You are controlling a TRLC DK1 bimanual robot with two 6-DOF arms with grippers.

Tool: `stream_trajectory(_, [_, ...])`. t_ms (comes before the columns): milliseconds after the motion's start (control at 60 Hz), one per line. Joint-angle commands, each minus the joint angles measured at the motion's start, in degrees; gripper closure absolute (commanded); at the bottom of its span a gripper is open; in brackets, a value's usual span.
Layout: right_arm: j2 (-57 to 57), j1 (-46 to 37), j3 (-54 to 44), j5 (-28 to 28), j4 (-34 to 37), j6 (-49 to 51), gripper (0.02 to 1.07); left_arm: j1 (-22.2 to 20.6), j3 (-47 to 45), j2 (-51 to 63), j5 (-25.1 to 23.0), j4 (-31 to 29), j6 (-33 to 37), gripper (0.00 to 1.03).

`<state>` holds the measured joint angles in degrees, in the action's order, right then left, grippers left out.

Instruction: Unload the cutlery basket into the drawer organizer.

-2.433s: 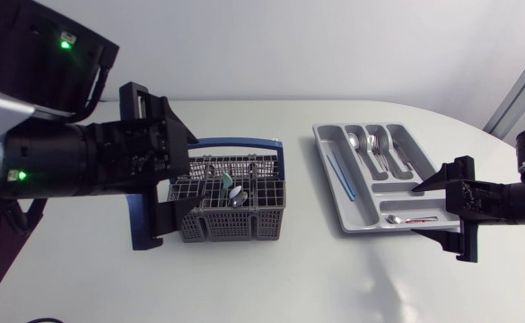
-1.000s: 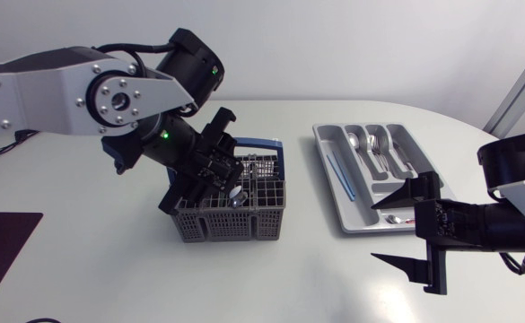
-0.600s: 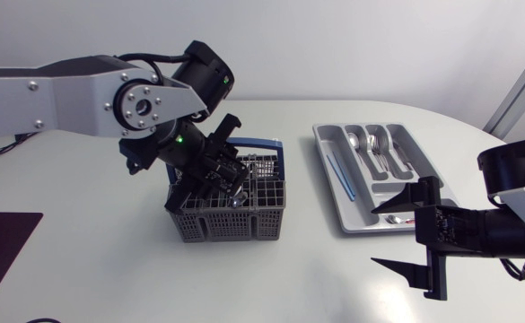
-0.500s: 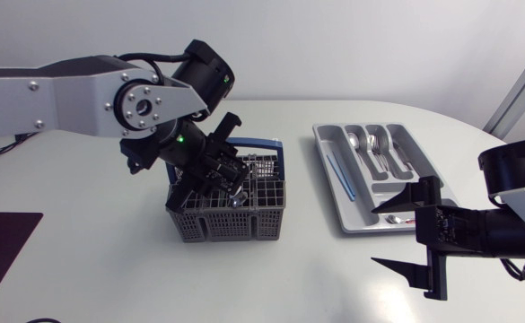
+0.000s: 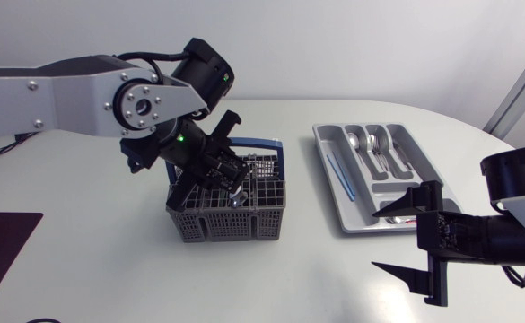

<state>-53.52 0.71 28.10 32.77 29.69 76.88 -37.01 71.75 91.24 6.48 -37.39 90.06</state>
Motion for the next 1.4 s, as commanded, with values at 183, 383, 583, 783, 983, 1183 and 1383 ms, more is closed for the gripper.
stream_trajectory(183, [1.8,0.6,-2.3,0.1,0.1,-1.0,0.07,2.0,-3.2,-2.9,-0.4,1.8,1.0,1.00])
stream_trajectory(383, [2.9,2.0,-2.5,-0.1,0.3,-2.3,0.07,3.3,-5.9,-6.7,-2.7,4.9,-0.2,1.00])
stream_trajectory(583, [4.5,2.6,-2.8,-0.3,1.1,-2.9,0.07,3.4,-6.4,-9.2,-4.0,5.0,-1.3,1.00])
stream_trajectory(783, [6.3,2.8,-3.4,-0.4,1.9,-3.0,0.07,3.4,-5.5,-9.7,-5.3,5.1,-2.5,1.00])
stream_trajectory(983, [7.7,2.8,-3.9,-0.5,2.5,-3.0,0.07,3.4,-3.6,-10.0,-5.5,3.0,-2.6,1.00])
stream_trajectory(1183, [8.0,3.2,-4.2,-0.5,2.5,-3.5,0.07,4.8,1.5,-8.8,-6.7,-1.5,-2.6,1.00])
stream_trajectory(1383, [8.1,3.5,-4.4,-0.5,2.5,-3.7,0.07,5.6,7.5,-6.6,-8.2,-5.6,-3.3,1.00])
